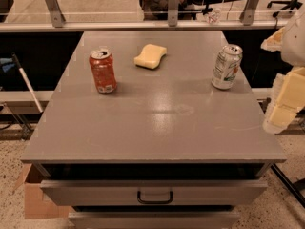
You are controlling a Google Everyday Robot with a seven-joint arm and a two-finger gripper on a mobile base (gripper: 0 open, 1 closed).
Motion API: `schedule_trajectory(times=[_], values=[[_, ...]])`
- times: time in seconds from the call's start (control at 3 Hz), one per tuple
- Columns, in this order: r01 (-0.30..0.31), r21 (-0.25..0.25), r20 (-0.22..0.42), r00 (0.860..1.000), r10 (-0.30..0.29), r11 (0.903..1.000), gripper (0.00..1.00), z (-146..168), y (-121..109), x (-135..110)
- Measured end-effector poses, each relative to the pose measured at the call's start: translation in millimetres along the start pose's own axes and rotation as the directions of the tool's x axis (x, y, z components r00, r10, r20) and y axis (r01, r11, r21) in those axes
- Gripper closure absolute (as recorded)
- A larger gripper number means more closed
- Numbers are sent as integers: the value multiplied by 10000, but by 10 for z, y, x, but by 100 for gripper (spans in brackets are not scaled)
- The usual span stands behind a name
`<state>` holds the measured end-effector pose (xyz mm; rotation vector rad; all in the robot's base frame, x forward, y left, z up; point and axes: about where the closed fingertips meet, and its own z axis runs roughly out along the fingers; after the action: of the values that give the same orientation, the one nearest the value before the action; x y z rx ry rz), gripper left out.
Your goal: Pick coke can
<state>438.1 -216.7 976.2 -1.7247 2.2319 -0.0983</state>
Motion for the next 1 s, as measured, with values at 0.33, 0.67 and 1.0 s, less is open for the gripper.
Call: schedule_trajectory(times=[0.33,0.67,1.0], values=[[0,2,2,10000,0,10000,0,0,0,-1],[-33,12,1456,9893,31,10000,0,191,-135,-238],[-111,-190,3296,9440,167,9998,0,384,-259,-457]])
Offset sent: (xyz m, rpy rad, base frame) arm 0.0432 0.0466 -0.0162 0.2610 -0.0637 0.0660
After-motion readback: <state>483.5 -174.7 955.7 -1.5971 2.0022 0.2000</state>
